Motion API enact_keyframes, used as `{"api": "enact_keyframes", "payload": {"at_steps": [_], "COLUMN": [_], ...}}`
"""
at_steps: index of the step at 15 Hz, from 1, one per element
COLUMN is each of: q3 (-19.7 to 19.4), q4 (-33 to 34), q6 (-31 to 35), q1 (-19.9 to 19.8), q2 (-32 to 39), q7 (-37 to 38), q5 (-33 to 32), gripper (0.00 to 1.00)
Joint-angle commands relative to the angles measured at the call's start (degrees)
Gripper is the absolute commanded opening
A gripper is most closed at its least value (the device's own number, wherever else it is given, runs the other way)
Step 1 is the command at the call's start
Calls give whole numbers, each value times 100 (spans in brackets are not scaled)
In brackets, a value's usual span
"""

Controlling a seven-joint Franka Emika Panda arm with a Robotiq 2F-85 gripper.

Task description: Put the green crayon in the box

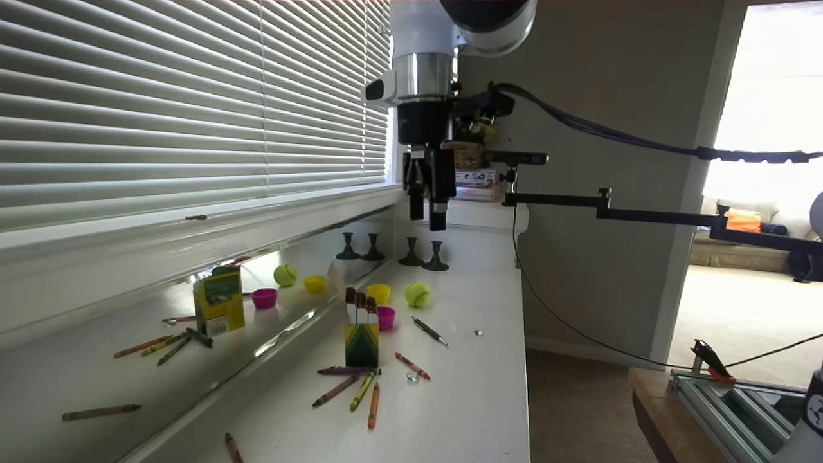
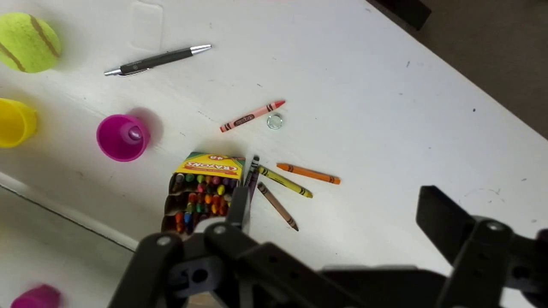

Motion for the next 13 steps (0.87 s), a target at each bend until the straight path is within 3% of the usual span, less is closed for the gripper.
{"api": "enact_keyframes", "payload": {"at_steps": [1,13], "q3": [-82,-110], "q4": [10,1], "q6": [-14,-13], "q1": [148,183], "q2": [-76,-56], "q7": [323,399], "q5": [-5,-4], "gripper": [100,100]}}
